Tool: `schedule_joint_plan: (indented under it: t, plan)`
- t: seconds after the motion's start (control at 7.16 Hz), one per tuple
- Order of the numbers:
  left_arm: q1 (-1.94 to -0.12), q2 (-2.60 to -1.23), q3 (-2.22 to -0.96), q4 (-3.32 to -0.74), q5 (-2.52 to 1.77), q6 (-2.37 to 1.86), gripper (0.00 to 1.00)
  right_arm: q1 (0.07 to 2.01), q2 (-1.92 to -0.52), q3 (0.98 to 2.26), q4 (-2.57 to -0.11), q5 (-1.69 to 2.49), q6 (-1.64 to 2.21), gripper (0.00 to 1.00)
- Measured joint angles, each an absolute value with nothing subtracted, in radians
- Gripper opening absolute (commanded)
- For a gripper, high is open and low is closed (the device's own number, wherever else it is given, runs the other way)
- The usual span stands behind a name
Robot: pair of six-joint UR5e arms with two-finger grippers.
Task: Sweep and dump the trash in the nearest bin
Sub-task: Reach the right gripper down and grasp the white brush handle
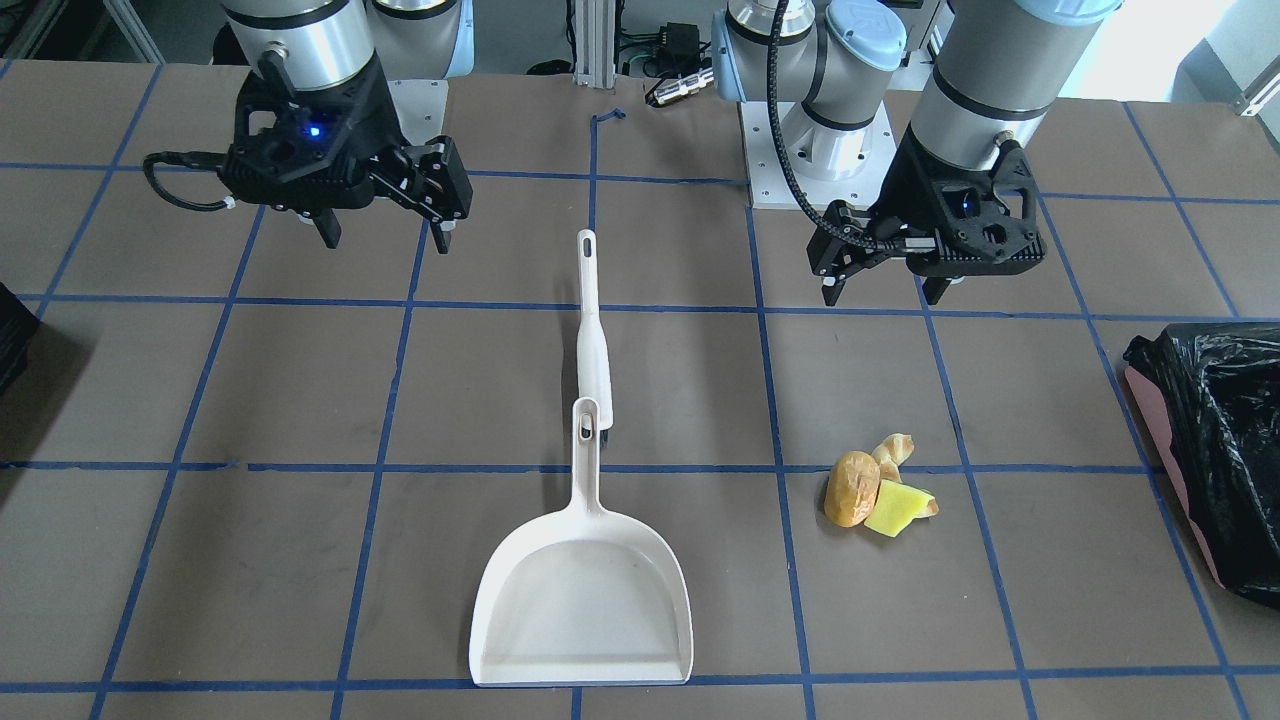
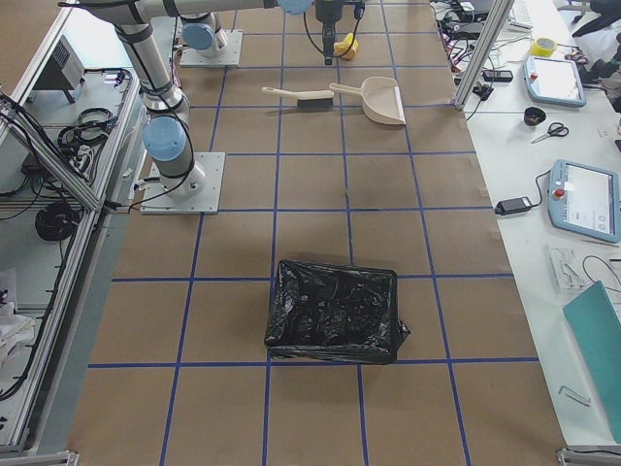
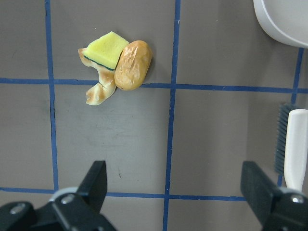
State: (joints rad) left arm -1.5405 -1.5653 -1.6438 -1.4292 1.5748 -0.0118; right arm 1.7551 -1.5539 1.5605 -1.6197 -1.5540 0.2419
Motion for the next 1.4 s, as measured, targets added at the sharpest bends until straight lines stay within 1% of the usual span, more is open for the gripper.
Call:
schedule_joint_plan:
  t: [0.28,0.56,1.12,1.4]
  plan:
    - [-1.542,-1.557,-1.64,-1.429,1.576,-0.012,1.0,1.878,-1.521,1.597,-1.654,-1.559,0.327,1.0]
    - [-1.542,-1.554,-1.641,-1.428,1.576,-0.012,1.0,1.953,-1.518,1.688,-1.73,-1.562,0.381,1.0]
    - [-1.54,-1.571,-1.638,-1.426,1.563,-0.022,1.0,2.002,-1.51,1.867,-1.923,-1.549,0.401,1.0]
    - [-1.542,-1.608,-1.635,-1.392,1.562,-0.029,1.0,2.025,-1.492,1.981,-2.06,-1.547,0.395,0.99]
